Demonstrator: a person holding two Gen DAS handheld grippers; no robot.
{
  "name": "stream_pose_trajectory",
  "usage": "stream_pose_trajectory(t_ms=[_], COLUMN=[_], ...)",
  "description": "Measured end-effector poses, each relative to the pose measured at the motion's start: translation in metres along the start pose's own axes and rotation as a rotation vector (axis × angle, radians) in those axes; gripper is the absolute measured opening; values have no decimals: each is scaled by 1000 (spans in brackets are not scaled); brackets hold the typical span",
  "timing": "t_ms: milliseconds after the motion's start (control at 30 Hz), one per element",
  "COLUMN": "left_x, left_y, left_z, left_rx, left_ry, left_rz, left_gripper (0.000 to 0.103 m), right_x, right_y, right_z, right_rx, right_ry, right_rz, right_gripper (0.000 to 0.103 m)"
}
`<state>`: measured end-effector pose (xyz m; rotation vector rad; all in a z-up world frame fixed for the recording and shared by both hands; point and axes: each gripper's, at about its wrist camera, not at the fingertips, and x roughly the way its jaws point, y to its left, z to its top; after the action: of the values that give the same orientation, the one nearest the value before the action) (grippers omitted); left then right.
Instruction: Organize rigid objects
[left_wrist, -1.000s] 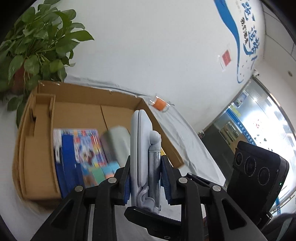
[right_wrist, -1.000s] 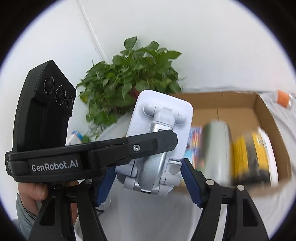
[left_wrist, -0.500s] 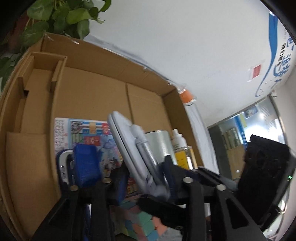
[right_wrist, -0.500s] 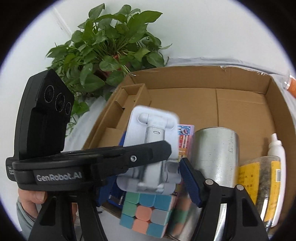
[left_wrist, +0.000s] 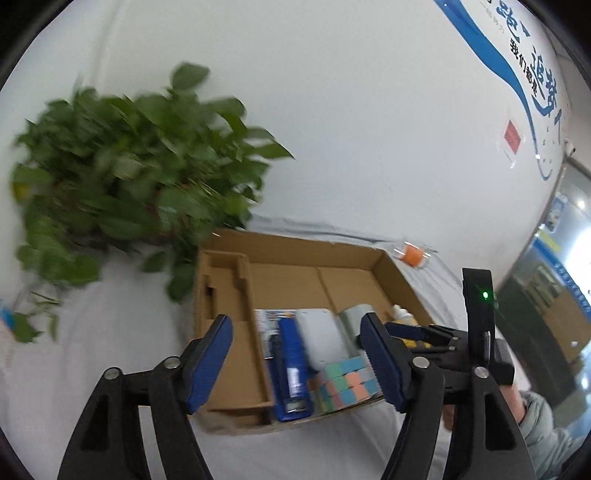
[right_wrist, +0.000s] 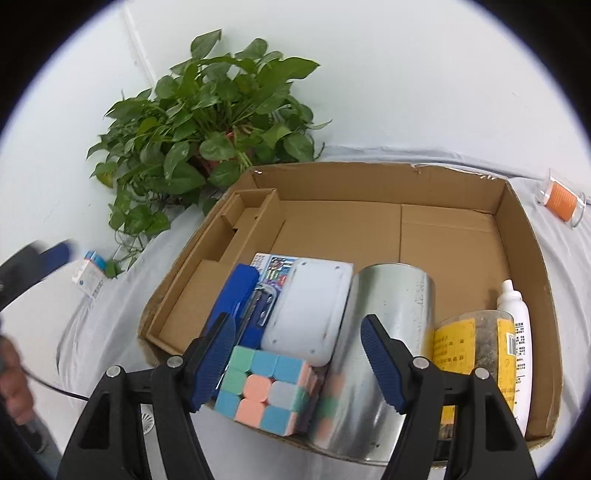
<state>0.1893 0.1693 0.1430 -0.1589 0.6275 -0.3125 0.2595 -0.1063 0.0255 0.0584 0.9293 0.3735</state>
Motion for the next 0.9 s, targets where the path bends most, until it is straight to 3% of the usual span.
stream_pose_trajectory(t_ms=[67,200,233,267,300,333,500,667,733,767,800,833,867,900], left_x=[-22,-59,-69,-75,-85,-88,-72,-58,-54,-53,-54,-49,-48,-51], left_y=[7,19,22,25,29,32,20,-35,-57,-66,-75,-80,-84,-86], left_z=[-10,-48,-57,-67,-76,-88,-139,-157,-161,-162,-165,-162,-162,-161], left_rx=[20,57,68,81,89,81,38,56,79,90,100,108,110,112], left_ry=[-31,-26,-25,-23,-25,-19,54,28,21,14,8,33,47,32], left_rz=[88,261,287,316,325,334,264,125,109,98,63,30,13,15], left_gripper=[78,94,98,102,102,102,102,102,101,87,36,3,4,4], right_x=[1,-16,-23,-34,-43,-51,-67,-87,-95,-101,-105,-108,-110,-114], right_y=[-2,11,18,27,32,35,34,25,23,21,20,19,18,19], right_z=[-1,-20,-28,-42,-54,-68,-125,-154,-160,-163,-165,-167,-168,-169], right_rx=[12,-50,-78,-122,-144,-148,-66,-27,-11,-9,-10,-11,-14,-20], right_ry=[5,-32,-48,-86,-127,-167,-168,-169,-179,-186,-186,-181,-180,-187], right_rz=[-3,-12,-32,-62,-92,-138,-247,-311,-325,-334,-352,-363,-358,-346], right_gripper=[70,70,72,84,88,88,89,88,81,55,32,32,32,39])
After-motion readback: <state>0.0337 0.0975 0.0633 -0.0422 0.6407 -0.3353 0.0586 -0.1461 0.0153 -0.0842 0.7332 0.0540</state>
